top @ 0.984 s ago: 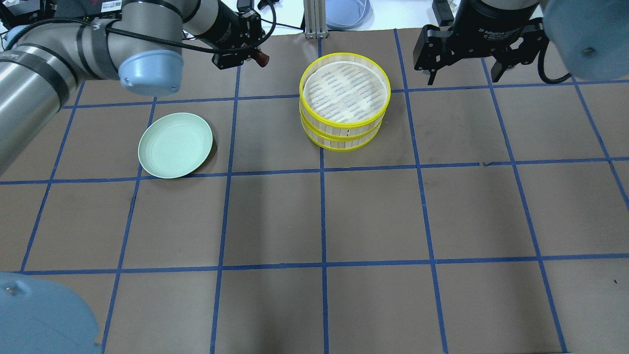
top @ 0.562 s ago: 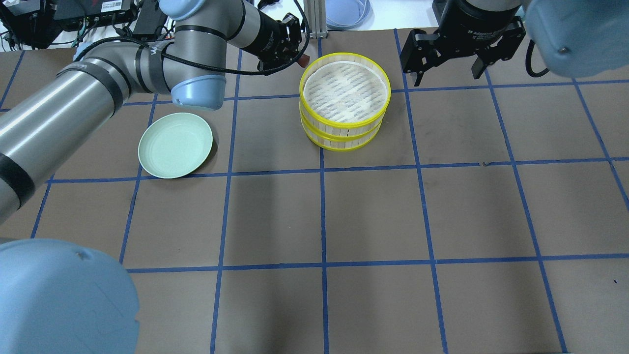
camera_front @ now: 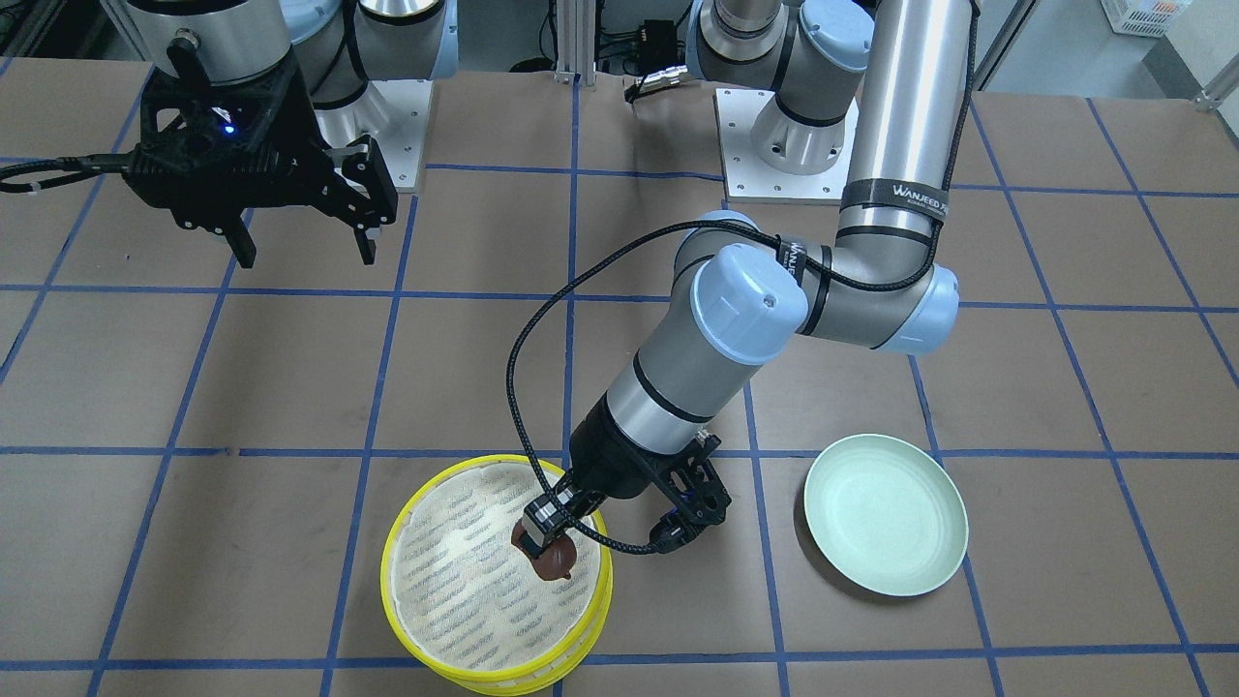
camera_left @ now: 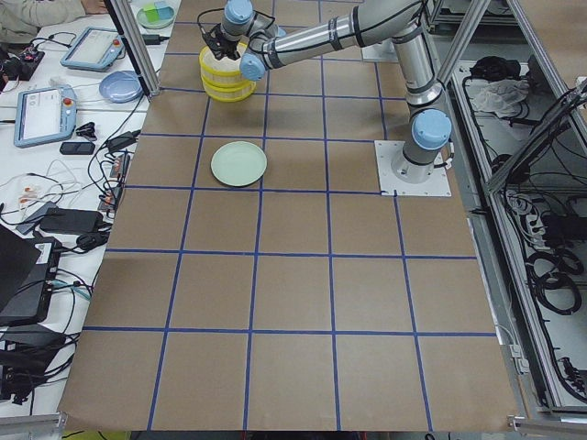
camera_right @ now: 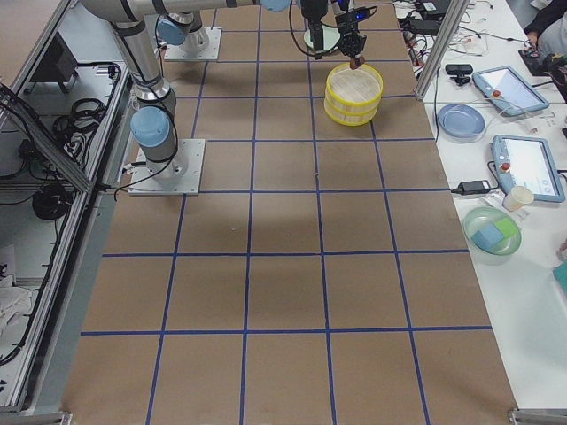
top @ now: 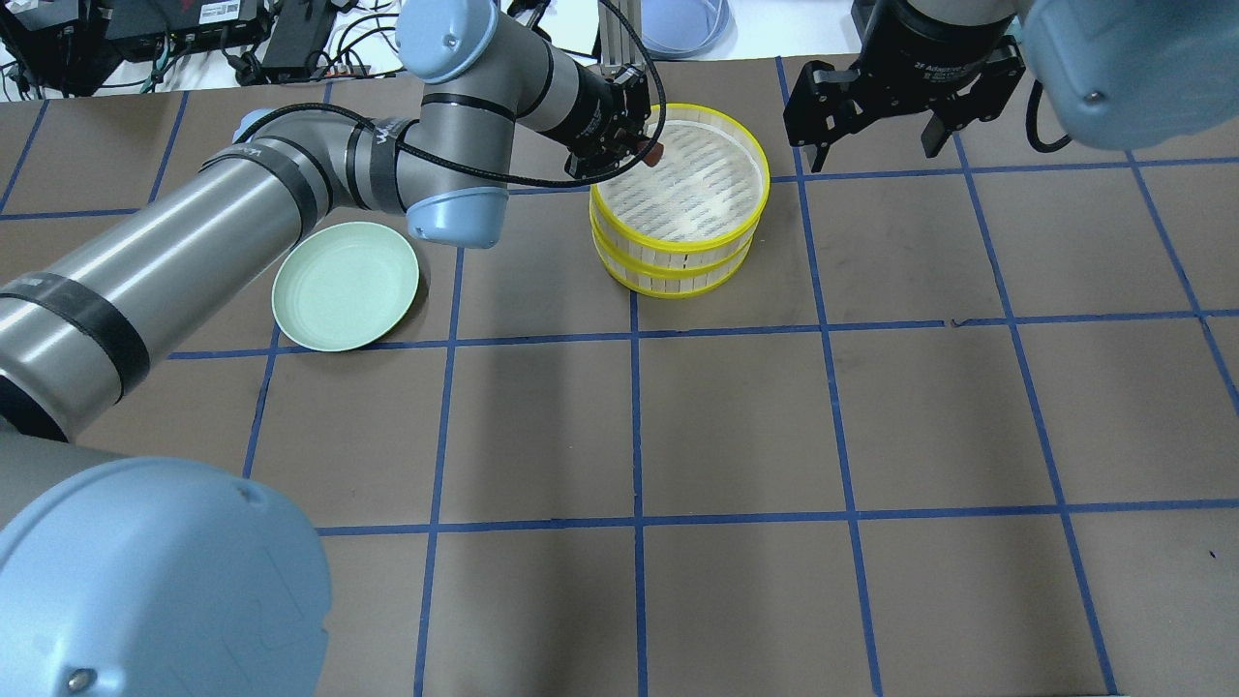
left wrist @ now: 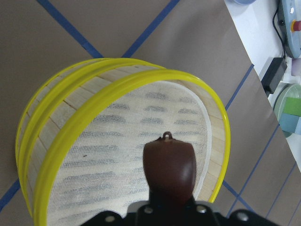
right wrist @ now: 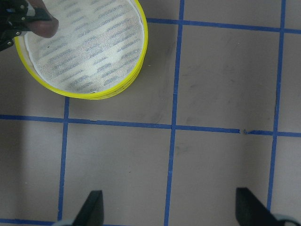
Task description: Stack buns with steamer
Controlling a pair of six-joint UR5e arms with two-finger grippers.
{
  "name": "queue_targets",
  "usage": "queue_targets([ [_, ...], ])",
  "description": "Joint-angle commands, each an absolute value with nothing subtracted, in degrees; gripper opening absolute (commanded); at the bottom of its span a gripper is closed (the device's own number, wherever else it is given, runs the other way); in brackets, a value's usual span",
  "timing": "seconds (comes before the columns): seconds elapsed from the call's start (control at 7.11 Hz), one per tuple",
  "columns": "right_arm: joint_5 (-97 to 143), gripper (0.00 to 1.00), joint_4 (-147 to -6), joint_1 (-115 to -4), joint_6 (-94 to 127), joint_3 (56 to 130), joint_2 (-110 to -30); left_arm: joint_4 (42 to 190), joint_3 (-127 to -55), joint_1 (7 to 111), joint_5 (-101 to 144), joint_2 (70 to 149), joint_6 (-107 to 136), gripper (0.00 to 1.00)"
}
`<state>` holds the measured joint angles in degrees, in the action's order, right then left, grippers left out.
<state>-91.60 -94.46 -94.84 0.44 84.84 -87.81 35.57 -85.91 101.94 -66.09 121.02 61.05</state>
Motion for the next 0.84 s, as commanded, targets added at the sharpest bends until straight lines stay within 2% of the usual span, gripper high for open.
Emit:
queue_targets([
  [0.0,-91.8,1.0,-94.1,-94.8,0.4,85.0,-87.8,35.6,-86.1,102.1,-66.2,120.6,61.0,0.98],
  [0.42,-91.5,1.0,-94.1,-94.8,0.5,85.0,-87.8,36.2,-85.4,101.6,-66.3,118.4,60.0,0.99],
  [0.7,-91.4,1.0,-94.1,-94.8,0.6,85.0,-87.7,48.0,-84.5,94.7,-66.8,113.2,39.6,1.0],
])
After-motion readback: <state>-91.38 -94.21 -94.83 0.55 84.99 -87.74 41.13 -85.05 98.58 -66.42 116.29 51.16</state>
